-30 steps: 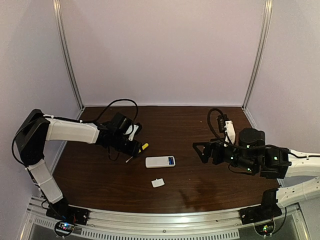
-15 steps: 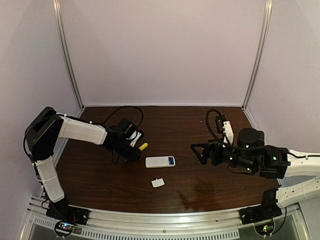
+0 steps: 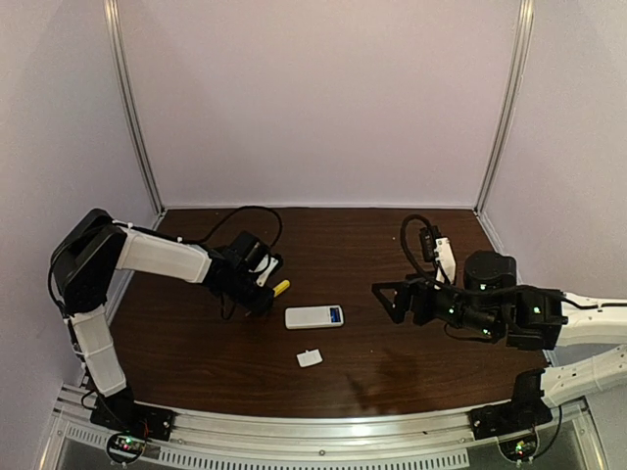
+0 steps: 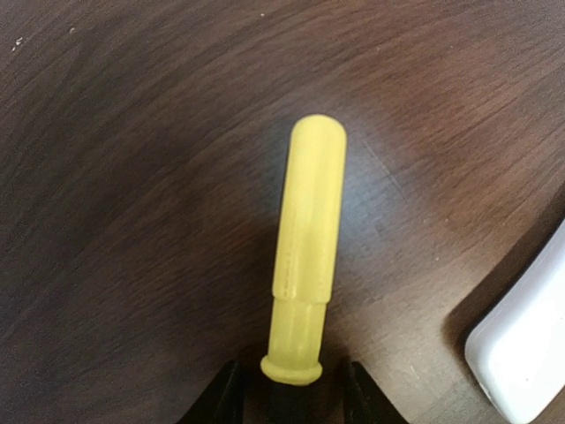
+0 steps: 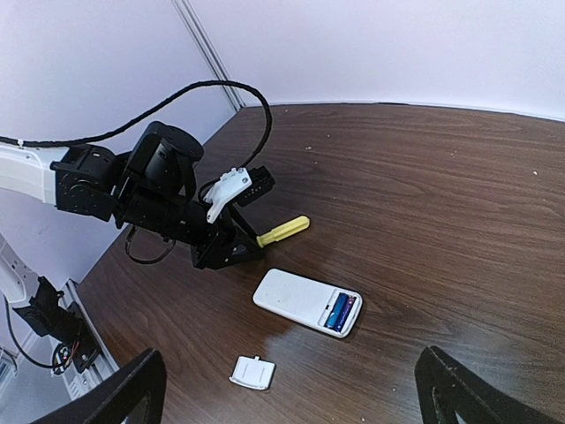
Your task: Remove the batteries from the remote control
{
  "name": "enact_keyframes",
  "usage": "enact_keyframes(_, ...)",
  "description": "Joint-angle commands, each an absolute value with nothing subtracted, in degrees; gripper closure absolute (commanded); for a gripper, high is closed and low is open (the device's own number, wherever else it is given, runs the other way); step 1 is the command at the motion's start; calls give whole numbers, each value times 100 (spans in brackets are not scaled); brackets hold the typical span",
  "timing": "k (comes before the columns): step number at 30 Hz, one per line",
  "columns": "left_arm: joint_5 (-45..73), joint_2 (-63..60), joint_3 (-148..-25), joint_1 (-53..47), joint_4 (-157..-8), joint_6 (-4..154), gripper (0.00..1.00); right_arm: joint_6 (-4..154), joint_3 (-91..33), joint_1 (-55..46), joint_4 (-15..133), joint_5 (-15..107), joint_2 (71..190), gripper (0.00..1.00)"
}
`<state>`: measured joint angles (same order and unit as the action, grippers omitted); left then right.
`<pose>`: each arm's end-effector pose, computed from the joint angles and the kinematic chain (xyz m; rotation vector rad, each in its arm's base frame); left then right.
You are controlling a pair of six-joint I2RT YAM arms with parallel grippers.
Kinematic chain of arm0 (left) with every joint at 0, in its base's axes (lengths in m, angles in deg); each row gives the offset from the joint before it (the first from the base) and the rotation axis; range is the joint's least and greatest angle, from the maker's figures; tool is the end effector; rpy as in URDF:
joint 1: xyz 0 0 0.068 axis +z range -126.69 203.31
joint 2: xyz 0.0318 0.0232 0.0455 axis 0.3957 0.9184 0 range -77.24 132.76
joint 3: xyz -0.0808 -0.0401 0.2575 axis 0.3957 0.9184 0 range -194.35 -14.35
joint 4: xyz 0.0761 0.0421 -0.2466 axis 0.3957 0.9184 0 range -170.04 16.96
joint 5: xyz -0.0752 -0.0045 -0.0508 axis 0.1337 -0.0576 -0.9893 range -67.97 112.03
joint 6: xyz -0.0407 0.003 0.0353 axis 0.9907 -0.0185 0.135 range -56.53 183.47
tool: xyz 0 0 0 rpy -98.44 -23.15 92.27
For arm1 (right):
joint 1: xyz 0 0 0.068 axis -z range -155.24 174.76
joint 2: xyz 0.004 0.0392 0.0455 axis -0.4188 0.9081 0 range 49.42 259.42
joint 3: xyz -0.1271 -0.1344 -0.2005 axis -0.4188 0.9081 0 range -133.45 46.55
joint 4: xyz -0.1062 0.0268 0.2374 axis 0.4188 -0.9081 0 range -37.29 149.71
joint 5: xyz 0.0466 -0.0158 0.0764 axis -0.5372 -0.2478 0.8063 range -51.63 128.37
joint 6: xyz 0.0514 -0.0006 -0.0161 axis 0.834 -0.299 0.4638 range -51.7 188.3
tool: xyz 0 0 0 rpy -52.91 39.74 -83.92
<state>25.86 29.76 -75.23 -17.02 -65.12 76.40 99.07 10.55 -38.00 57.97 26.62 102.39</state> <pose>0.2785 -0.2333 0.1352 0.6055 2.5813 -0.2277 0.1052 0.1887 0.2753 -0.4075 1.9550 0.9005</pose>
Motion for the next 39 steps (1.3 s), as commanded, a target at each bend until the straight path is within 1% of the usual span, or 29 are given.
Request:
enact_keyframes(1, 2769, 3078, -7587, -1721, -6683, 7522, 60, 9836, 1100, -3831, 5857, 2711, 10295, 0)
enact_keyframes(3, 2831, 3086, -7595, -1721, -6688, 7510, 61, 9830, 1096, -3832, 5880, 2728, 10315, 0)
enact_keyframes(9, 2824, 3117, -7613, -1716, -6788, 7472, 67, 9820, 1086, -3826, 5897, 2764, 10374, 0)
enact_keyframes(13, 2775, 3131, -7623, -1716, -6838, 7442, 75, 9810, 1076, -3832, 5893, 2770, 10373, 0)
enact_keyframes(16, 2744, 3130, -7622, -1727, -6882, 7413, 83, 9811, 1087, -3827, 5892, 2773, 10374, 0)
enact_keyframes(19, 2856, 3115, -7631, -1793, -6917, 7369, 94, 9810, 1080, -3832, 5894, 2774, 10374, 0)
enact_keyframes(22, 3134, 3051, -7615, -1949, -6993, 7298, 100, 9801, 1087, -3829, 5905, 2762, 10374, 0)
enact_keyframes(31, 4663, 2711, -7443, -2730, -7474, 7054, 100, 9753, 1082, -3833, 5951, 2778, 10502, 0)
enact_keyframes(39, 5239, 2311, -6908, -3193, -8430, 6915, 100, 9652, 982, -3833, 5890, 2633, 10761, 0)
